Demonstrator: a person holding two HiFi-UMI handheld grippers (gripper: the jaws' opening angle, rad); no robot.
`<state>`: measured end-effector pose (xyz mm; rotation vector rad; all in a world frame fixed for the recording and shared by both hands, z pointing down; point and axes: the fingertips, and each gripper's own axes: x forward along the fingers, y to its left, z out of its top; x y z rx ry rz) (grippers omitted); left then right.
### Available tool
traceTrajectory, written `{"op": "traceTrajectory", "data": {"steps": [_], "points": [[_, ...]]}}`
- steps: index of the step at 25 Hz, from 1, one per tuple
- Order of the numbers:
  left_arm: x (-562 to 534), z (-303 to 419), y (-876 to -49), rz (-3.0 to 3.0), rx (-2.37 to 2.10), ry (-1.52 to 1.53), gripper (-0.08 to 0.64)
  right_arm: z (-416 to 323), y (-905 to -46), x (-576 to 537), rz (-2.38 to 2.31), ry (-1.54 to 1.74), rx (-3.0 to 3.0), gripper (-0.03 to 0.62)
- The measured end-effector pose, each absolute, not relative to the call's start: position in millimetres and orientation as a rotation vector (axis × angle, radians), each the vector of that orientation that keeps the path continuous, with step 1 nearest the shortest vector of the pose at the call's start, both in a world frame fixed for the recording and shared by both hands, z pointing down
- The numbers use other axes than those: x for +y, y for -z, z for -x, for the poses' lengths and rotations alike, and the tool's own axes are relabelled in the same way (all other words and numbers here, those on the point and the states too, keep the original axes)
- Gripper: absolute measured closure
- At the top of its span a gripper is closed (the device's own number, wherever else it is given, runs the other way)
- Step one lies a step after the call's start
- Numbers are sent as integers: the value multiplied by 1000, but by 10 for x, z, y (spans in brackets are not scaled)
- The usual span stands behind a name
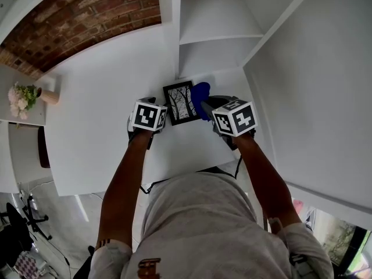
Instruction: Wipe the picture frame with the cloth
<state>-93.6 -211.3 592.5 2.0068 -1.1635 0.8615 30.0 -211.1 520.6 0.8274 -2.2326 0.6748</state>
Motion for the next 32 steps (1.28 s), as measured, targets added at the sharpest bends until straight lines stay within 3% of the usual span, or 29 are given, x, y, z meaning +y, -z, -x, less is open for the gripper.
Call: {"op": "traceTrajectory", "data": {"steps": [16,21,32], "points": [[-2110,930,-5929,-2019,-1156,-864,339,420,-5335,-1589,-688,-877,-2300,546],[-2104,923,-5925,-2022,-1156,-866,339,407,-5581,-1572,-705,-940,-2242,545],[-2116,925,-5923,-2026,-1158,-865,340,32,-5649,-1733,-765,-756,-2148,545]]}}
